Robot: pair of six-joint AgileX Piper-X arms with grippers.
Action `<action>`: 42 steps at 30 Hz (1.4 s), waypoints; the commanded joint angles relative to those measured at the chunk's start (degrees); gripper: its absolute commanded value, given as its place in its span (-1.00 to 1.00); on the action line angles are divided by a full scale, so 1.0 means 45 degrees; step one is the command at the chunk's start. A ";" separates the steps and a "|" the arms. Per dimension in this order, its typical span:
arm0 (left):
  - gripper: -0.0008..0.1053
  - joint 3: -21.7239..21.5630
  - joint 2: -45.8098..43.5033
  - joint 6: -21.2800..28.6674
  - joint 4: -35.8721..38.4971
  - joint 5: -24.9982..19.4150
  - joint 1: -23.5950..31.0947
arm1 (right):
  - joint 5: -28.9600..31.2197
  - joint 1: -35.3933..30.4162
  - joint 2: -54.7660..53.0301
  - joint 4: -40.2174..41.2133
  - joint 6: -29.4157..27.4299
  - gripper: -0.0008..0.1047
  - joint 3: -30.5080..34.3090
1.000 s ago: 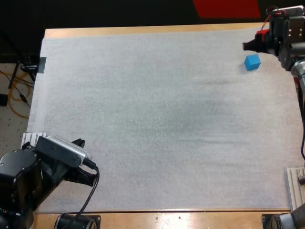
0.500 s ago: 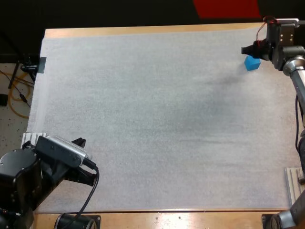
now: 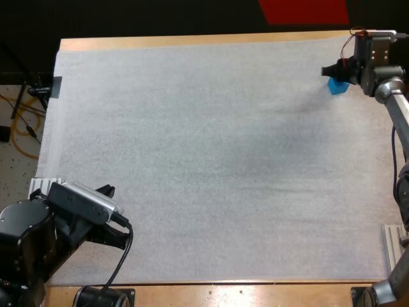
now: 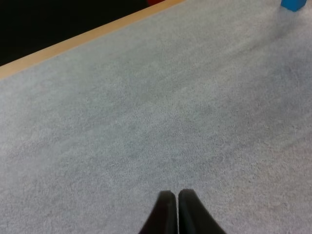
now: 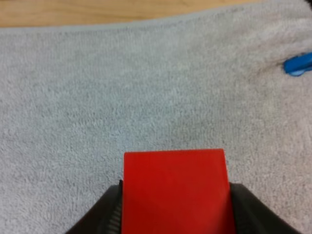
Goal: Stack red cube on blue cube
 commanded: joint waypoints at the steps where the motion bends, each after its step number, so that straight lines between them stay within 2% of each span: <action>1: -0.98 -0.0053 -0.0005 -0.0103 -0.0118 0.0097 -0.0061 | -0.0168 0.0001 -0.0018 -0.0120 0.0036 -0.58 -0.0033; 30: -0.98 -0.0053 -0.0005 -0.0103 -0.0390 0.0309 -0.0061 | -0.0523 0.0001 0.0479 -0.0028 -0.0009 -0.58 -0.0033; 33: -0.98 -0.0053 -0.0005 -0.0103 -0.0390 0.0371 -0.0061 | -0.0523 0.0001 0.0479 -0.0028 -0.0009 -0.37 -0.0033; 35: -0.98 -0.0053 -0.0005 -0.0103 -0.0390 0.0371 -0.0061 | -0.0523 0.0001 0.0479 -0.0028 -0.0009 0.00 -0.0033; 38: -0.98 -0.0053 -0.0005 -0.0103 -0.0390 0.0371 -0.0061 | -0.0523 0.0001 0.0479 -0.0028 -0.0009 0.28 -0.0033; 42: -0.98 -0.0053 -0.0005 -0.0103 -0.0390 0.0371 -0.0061 | -0.0523 0.0038 0.0423 -0.0028 -0.0009 0.32 -0.0033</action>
